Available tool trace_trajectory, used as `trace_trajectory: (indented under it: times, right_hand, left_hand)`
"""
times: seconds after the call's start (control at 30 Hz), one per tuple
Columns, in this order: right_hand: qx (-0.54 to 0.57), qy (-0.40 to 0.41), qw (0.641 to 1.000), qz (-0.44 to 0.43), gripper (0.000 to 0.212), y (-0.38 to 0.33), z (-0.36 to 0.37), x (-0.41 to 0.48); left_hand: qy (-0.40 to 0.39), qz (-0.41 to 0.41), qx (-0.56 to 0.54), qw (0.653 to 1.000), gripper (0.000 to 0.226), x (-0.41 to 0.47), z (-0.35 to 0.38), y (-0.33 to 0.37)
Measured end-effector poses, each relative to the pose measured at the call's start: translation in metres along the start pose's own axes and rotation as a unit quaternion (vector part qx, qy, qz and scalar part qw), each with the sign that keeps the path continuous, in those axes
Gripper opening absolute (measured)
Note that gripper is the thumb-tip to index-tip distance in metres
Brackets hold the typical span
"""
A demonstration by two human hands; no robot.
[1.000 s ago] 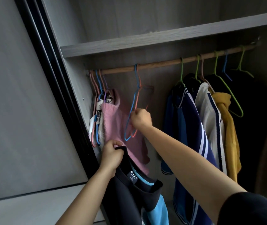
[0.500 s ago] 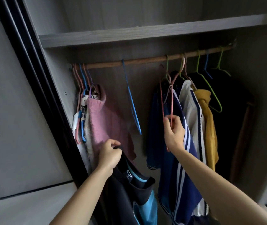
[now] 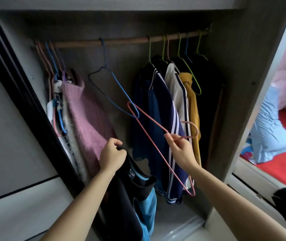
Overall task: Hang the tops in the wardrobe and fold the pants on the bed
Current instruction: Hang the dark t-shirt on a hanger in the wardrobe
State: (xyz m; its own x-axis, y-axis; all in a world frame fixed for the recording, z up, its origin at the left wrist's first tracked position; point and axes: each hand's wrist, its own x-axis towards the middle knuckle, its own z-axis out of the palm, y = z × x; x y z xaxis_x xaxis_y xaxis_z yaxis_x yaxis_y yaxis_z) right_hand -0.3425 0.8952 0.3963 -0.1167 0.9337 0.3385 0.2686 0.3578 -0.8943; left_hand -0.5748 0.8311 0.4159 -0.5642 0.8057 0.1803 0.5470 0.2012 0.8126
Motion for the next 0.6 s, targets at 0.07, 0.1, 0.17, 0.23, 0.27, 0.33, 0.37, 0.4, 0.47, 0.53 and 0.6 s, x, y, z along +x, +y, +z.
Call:
trace_trajectory:
  times: [0.07, 0.1, 0.17, 0.23, 0.27, 0.33, 0.37, 0.4, 0.47, 0.53, 0.6]
  right_hand:
    - [-0.047, -0.016, 0.999, 0.016, 0.032, 0.008, -0.016, -0.022]
    - [-0.065, -0.025, 0.997, 0.026, 0.030, 0.012, -0.027, -0.033]
    - [-0.104, -0.038, 0.992, 0.056, 0.030, 0.020, -0.047, -0.058]
    - [-0.144, -0.039, 0.985, 0.089, 0.030, 0.025, -0.068, -0.085]
    - [-0.164, -0.036, 0.981, 0.098, 0.029, 0.025, -0.078, -0.098]
    - [-0.200, -0.026, 0.974, 0.101, 0.028, 0.022, -0.095, -0.123]
    - [-0.205, -0.023, 0.974, 0.097, 0.029, 0.018, -0.103, -0.135]
    - [-0.206, -0.018, 0.974, 0.092, 0.031, 0.014, -0.110, -0.145]
    - [-0.216, -0.018, 0.973, 0.085, 0.030, 0.007, -0.124, -0.160]
    - [-0.236, -0.044, 0.966, 0.093, 0.027, 0.001, -0.133, -0.166]
    - [-0.241, -0.069, 0.963, 0.099, 0.027, 0.002, -0.135, -0.163]
  left_hand:
    - [-0.020, 0.004, 0.011, 1.000, 0.029, -0.006, 0.013, -0.005]
    - [-0.029, 0.004, 0.016, 0.999, 0.028, -0.009, 0.021, -0.008]
    - [-0.055, 0.003, 0.044, 0.998, 0.025, -0.017, 0.037, -0.016]
    - [-0.080, -0.004, 0.067, 0.995, 0.018, -0.024, 0.053, -0.024]
    - [-0.086, -0.009, 0.075, 0.993, 0.014, -0.026, 0.060, -0.026]
    - [-0.096, -0.020, 0.097, 0.990, 0.012, -0.028, 0.075, -0.030]
    - [-0.104, -0.031, 0.107, 0.988, 0.015, -0.029, 0.081, -0.030]
    - [-0.109, -0.043, 0.112, 0.987, 0.018, -0.031, 0.086, -0.030]
    - [-0.105, -0.059, 0.114, 0.986, 0.024, -0.033, 0.094, -0.027]
    - [-0.100, -0.065, 0.106, 0.987, 0.025, -0.034, 0.098, -0.022]
    - [-0.106, -0.064, 0.093, 0.988, 0.022, -0.040, 0.102, -0.013]
